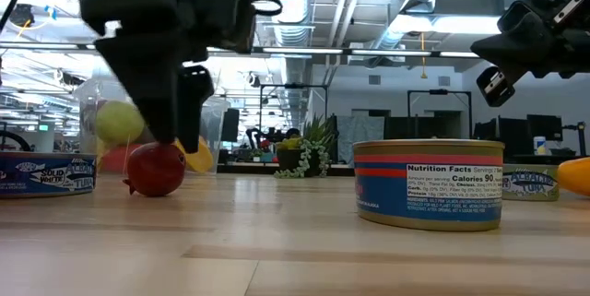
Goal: Pick & Place Food Item
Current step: Put the red pomegranate into the transparent bin
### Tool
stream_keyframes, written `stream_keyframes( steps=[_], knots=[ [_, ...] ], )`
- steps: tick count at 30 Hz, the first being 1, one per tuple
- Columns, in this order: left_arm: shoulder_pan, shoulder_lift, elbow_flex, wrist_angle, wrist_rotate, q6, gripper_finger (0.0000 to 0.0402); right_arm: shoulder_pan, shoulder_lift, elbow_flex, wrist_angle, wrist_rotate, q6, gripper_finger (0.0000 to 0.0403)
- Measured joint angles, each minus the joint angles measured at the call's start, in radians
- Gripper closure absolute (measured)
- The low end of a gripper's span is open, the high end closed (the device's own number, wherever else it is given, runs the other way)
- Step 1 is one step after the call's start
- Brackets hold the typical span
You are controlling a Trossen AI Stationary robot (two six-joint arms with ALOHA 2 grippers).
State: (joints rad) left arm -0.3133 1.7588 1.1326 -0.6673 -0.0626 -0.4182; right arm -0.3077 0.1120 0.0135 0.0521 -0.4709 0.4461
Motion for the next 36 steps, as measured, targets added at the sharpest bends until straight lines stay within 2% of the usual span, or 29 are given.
stream_keyframes(
  steps=[7,13,23,36],
  knots=[
    [0.002,0.0,-0.087,0.1,0.021,-0.005,0.0019,0.0,0.0,0.0,0.0,0.0,0.0,0.0403],
    [0.017,0.0,-0.132,0.109,0.019,-0.041,0.0027,0.0,0.0,0.0,0.0,0.0,0.0,0.0403],
    [0.046,0.0,-0.145,0.137,0.026,-0.069,0.0109,0.0,0.0,0.0,0.0,0.0,0.0,0.0403],
    [0.046,0.0,-0.145,0.235,-0.002,-0.171,0.0191,0.0,0.0,0.0,0.0,0.0,0.026,0.0403]
  ],
)
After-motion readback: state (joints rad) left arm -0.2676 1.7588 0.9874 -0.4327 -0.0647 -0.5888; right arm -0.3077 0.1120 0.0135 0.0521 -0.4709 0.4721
